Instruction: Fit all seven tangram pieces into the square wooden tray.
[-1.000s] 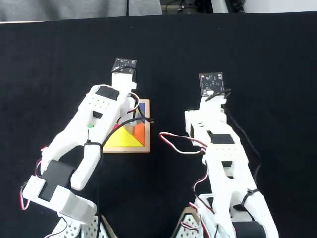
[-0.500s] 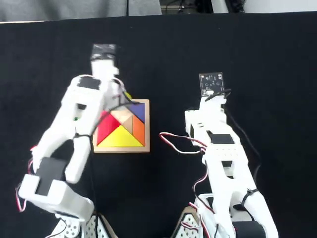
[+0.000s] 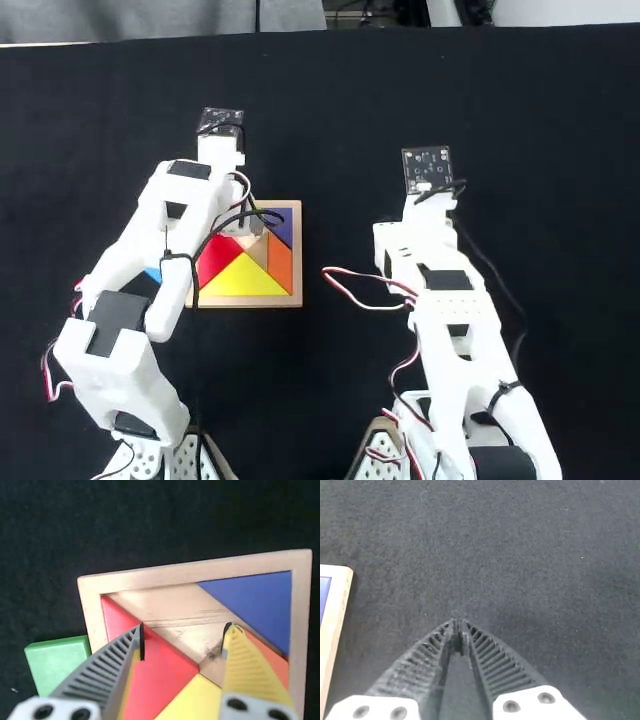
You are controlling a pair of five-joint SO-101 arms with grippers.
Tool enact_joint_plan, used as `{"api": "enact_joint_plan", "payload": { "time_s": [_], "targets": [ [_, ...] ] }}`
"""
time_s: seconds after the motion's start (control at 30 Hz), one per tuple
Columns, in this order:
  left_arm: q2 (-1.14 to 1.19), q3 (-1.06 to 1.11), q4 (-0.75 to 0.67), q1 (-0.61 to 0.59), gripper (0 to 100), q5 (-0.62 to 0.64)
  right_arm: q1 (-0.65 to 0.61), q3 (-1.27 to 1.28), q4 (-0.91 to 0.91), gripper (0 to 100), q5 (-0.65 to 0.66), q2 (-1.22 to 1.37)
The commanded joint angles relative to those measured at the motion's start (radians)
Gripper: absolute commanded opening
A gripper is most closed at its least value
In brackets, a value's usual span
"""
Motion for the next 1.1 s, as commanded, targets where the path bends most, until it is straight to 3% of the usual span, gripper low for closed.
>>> {"api": "enact_joint_plan", "payload": {
  "time_s": [0.0,0.2,0.4,0.63,1.07],
  "targets": [
    [-0.005,-0.031,0.000,0.019,26,-0.021,0.012,-0.027,-0.023,1.1,0.011,-0.044],
    [-0.014,-0.056,0.026,0.008,26,-0.018,0.012,-0.027,-0.023,1.1,0.011,-0.044],
    [-0.097,-0.170,0.137,-0.087,26,-0.021,0.012,-0.027,-0.023,1.1,0.011,-0.044],
    [-0.175,-0.275,0.287,-0.271,27,-0.213,0.012,-0.027,-0.023,1.1,0.011,-0.044],
    [0.037,-0.194,0.213,-0.335,35,-0.190,0.012,-0.027,-0.023,1.1,0.011,-0.044]
  ]
}}
